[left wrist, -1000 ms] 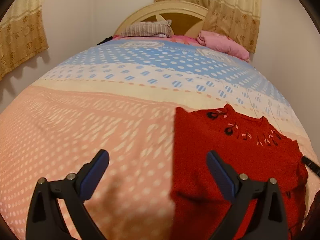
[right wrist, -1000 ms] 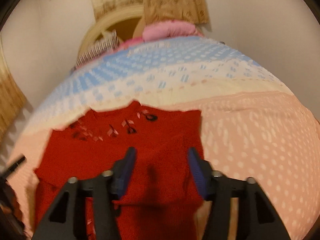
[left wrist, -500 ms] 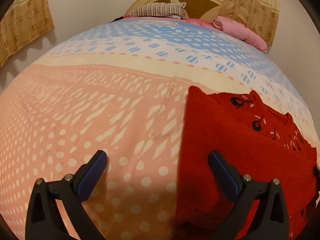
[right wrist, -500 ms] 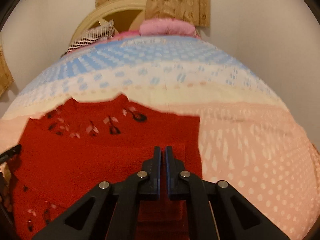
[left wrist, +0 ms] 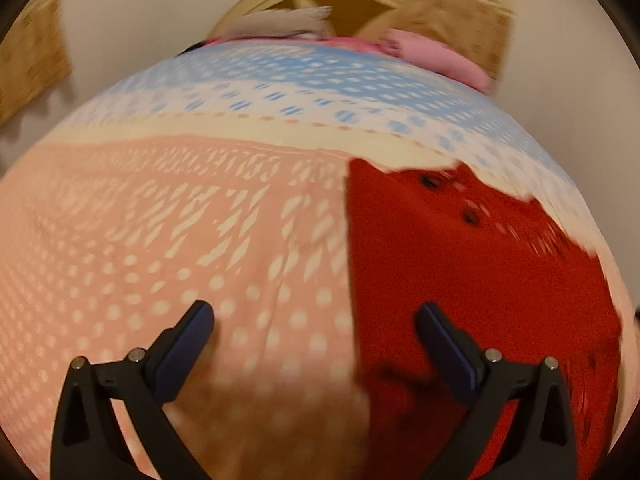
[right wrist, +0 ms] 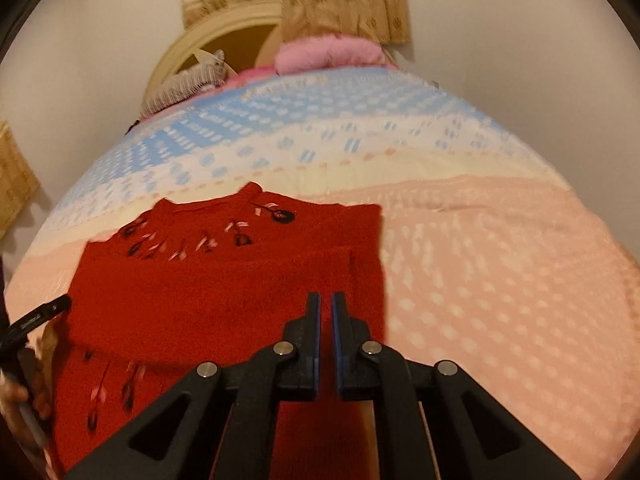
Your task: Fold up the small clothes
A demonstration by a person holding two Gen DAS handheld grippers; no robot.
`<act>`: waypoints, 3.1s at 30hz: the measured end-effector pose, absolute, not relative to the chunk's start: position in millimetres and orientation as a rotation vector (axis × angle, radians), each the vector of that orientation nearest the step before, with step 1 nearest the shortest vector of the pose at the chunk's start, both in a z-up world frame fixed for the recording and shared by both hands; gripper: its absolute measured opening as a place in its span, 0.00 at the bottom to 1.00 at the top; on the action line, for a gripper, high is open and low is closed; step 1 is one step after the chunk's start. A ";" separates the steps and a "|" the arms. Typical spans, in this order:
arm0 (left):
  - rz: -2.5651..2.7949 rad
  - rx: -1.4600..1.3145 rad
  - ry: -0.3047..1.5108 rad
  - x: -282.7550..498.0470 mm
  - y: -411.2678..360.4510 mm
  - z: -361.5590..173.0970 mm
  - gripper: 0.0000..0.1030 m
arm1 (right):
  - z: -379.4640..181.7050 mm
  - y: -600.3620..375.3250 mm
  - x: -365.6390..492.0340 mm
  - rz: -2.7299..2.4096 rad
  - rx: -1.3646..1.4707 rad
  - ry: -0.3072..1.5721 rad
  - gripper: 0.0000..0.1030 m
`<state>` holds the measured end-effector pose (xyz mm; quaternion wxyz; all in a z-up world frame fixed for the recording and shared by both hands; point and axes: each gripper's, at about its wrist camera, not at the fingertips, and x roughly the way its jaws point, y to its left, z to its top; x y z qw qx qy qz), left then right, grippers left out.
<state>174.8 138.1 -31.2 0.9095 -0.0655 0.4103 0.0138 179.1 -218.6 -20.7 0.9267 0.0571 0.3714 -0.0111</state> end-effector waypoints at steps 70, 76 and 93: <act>-0.683 -0.429 1.084 4.2 133.7 -42.1 0.14 | -51.1 -216.8 -26.0 0.392 0.366 0.912 0.08; -0.647 -0.428 1.064 49.2 134.6 -28.7 0.11 | -28.4 -221.3 29.8 0.354 0.398 0.841 0.08; -0.483 -0.187 0.892 90.6 162.3 -7.3 0.61 | -74.0 -237.0 114.8 0.138 0.436 0.871 0.08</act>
